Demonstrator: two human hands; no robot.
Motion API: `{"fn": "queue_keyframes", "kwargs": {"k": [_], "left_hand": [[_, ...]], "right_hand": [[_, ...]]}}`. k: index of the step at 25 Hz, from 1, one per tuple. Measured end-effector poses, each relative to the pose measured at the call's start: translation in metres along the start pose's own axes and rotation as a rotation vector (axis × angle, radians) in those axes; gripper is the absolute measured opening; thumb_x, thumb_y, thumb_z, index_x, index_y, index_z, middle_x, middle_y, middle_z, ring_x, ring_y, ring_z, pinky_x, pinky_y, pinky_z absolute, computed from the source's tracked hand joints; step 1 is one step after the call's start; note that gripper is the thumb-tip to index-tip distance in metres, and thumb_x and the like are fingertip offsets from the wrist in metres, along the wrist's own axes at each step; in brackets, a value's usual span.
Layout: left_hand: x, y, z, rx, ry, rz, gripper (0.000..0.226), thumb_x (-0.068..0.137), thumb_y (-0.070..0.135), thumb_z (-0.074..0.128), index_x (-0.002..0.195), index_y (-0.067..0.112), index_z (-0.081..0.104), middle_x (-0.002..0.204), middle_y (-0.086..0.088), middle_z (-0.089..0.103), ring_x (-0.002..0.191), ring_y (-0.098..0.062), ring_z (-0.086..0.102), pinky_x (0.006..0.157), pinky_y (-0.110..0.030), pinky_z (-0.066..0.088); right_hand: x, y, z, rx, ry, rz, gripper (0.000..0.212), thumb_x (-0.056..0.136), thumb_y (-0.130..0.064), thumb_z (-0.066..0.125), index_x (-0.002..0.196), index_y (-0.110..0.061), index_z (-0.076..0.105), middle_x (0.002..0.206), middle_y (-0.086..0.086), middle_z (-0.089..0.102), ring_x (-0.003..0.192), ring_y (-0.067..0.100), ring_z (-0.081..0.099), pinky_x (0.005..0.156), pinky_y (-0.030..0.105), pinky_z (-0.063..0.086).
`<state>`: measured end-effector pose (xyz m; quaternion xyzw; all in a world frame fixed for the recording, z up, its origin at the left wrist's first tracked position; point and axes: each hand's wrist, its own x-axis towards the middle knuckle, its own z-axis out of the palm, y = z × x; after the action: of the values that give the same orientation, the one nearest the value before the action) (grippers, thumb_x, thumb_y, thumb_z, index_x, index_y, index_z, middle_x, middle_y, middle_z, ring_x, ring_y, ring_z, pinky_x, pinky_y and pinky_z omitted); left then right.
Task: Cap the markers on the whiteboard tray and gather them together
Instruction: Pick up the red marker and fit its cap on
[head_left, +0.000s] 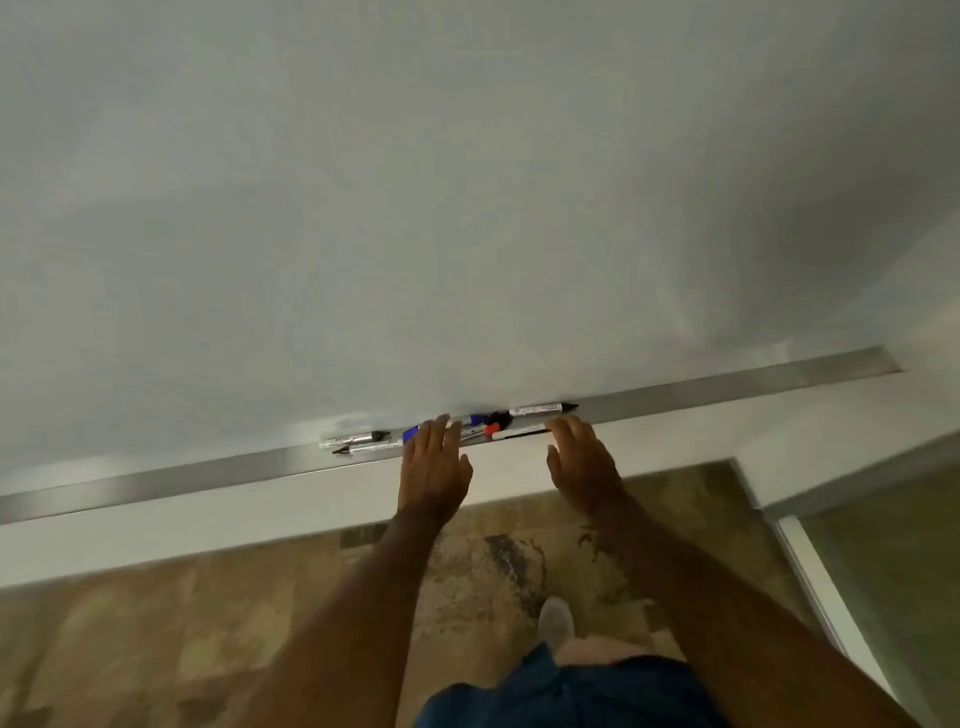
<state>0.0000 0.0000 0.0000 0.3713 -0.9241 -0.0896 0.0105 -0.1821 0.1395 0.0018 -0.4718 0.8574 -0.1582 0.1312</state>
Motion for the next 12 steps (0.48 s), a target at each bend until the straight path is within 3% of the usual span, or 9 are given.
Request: {"fn": "queue_keyframes", "kwargs": {"k": [4, 12], "left_hand": [[0.02, 0.015, 0.018, -0.173, -0.194, -0.091, 0.045, 0.102, 0.029, 0.051, 0.145, 0.016, 0.047, 0.144, -0.007, 0.054, 0.129, -0.026, 0.053, 0.101, -0.038, 0.049], [0.065, 0.028, 0.039, -0.336, -0.214, -0.19, 0.036, 0.103, 0.024, 0.052, 0.137, 0.015, 0.053, 0.138, -0.008, 0.055, 0.121, -0.027, 0.057, 0.093, -0.042, 0.055]], "right_hand": [[0.017, 0.003, 0.011, 0.044, -0.139, -0.013, 0.041, 0.102, -0.015, 0.048, 0.143, -0.014, 0.049, 0.152, 0.005, 0.045, 0.135, 0.02, 0.049, 0.105, 0.027, 0.044], [0.055, 0.001, 0.026, 0.121, -0.254, 0.081, 0.047, 0.102, -0.012, 0.051, 0.149, -0.013, 0.043, 0.161, 0.009, 0.037, 0.142, 0.027, 0.045, 0.112, 0.037, 0.041]]}}
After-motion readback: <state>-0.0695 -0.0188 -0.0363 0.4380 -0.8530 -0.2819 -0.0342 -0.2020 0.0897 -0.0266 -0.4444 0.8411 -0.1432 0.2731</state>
